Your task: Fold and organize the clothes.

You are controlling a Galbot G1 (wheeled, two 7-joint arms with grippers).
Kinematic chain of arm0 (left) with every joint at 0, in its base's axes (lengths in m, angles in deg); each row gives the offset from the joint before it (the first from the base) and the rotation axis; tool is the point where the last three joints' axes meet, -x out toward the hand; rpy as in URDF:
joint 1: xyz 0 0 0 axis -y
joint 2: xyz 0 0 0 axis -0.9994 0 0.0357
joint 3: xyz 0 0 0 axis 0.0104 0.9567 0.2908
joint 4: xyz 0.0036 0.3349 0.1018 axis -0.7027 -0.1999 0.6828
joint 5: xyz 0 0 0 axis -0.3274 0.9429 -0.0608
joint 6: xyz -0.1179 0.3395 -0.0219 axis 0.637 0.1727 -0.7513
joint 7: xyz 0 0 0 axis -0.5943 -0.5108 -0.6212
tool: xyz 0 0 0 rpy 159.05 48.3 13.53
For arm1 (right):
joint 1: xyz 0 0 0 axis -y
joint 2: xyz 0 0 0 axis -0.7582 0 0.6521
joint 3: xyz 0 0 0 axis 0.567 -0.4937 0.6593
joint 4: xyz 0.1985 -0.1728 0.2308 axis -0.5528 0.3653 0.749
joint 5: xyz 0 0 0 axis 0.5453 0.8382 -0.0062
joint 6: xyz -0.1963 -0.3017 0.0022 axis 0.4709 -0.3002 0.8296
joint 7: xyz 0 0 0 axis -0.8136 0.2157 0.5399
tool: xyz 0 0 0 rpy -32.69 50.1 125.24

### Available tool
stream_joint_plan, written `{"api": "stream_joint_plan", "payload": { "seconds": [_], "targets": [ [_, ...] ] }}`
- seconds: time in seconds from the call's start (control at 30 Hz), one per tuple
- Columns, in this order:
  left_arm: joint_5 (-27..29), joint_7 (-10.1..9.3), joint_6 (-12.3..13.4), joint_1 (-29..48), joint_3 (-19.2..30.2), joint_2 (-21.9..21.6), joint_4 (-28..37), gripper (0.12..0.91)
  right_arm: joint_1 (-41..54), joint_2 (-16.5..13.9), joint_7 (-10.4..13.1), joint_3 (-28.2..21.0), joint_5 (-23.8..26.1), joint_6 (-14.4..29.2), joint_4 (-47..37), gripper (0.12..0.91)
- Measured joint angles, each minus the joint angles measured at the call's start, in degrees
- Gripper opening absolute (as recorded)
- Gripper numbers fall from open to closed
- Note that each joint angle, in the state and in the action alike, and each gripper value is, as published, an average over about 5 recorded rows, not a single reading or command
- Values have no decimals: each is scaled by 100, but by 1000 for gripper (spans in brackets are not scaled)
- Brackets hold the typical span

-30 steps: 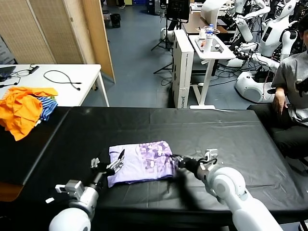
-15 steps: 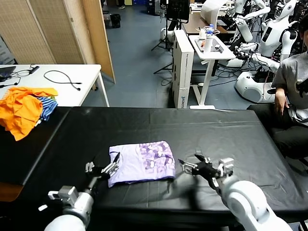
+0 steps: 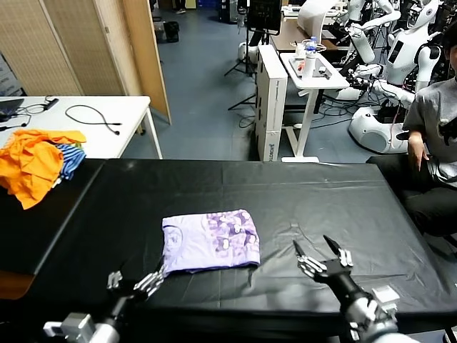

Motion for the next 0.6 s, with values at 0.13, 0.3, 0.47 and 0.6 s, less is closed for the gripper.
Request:
{"api": "stream_joint_plan", "payload": {
  "seconds": [0.13,0.3,0.47,0.6],
  "targets": [
    [50,-4,46,-462,-162,-19,-240,907,-600,36,150,132,212,494,159,907],
    [65,-77,174,-890,-272,1,-353,907,-1212,56,294,222,455,870,292,907],
    [19,-152,137,-1104,-292,8,-389,907,-1660,69,408,348,464,948,415,907],
    [-16,-173,83,-1119,-290,1,-394,907,-1881,68,494,405,451,875,498,907]
  ]
}}
